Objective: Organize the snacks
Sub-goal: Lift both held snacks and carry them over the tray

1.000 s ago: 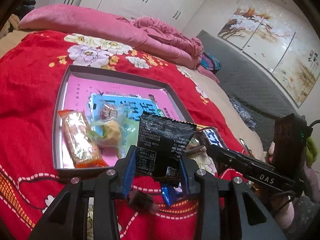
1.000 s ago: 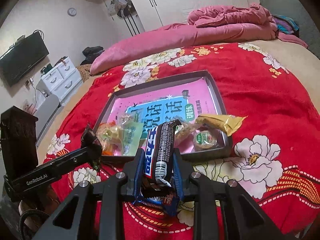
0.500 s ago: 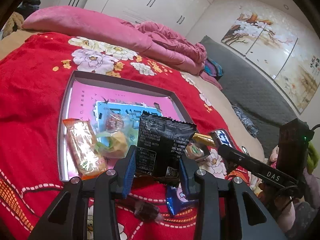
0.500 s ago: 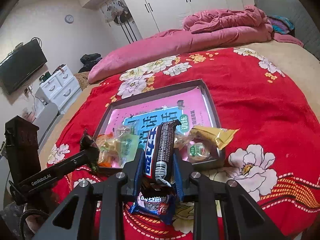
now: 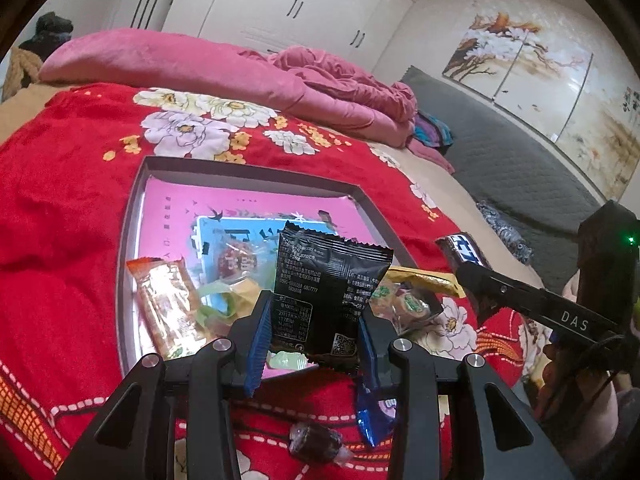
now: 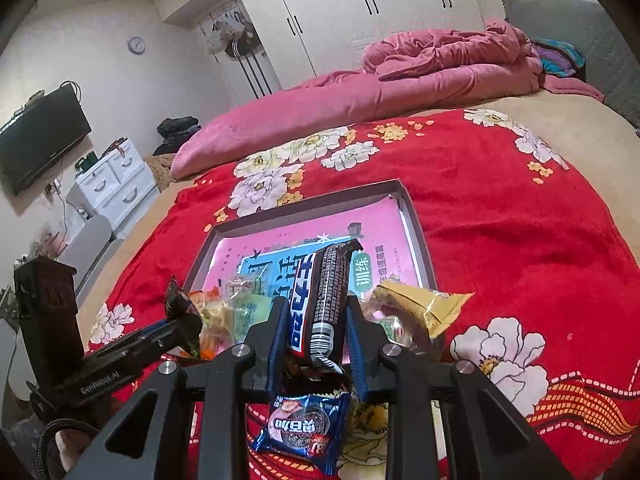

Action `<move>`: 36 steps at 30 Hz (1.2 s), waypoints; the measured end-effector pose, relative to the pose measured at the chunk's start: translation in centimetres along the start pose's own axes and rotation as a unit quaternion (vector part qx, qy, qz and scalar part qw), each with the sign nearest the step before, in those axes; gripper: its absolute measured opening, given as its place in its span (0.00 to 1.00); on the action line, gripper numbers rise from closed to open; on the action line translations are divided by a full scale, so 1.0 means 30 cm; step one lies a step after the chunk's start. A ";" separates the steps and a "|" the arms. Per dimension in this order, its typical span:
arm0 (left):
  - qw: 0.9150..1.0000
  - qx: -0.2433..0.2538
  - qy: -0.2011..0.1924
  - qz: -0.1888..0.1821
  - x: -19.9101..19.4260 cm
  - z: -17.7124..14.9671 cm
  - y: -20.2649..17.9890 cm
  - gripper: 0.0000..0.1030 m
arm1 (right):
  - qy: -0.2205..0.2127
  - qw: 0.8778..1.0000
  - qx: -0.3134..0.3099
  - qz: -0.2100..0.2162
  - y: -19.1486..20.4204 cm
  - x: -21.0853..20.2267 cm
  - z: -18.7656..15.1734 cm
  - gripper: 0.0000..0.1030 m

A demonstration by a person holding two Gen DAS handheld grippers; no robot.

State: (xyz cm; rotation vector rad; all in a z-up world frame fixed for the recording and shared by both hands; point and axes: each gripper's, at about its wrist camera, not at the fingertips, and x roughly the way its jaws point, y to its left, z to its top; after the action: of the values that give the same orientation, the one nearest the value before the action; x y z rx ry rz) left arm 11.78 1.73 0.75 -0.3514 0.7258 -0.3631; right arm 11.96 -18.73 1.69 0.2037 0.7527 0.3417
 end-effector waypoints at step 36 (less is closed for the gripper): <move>0.999 0.002 0.047 -0.003 0.146 0.012 0.003 0.38 | 0.016 0.999 -0.001 -0.050 -0.017 0.130 0.023 0.27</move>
State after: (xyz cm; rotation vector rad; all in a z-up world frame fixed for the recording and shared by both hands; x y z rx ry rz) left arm 15.07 -0.03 -1.57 -0.3341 0.8150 -0.3894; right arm 15.19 -17.79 -0.44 0.1577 0.7920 0.2519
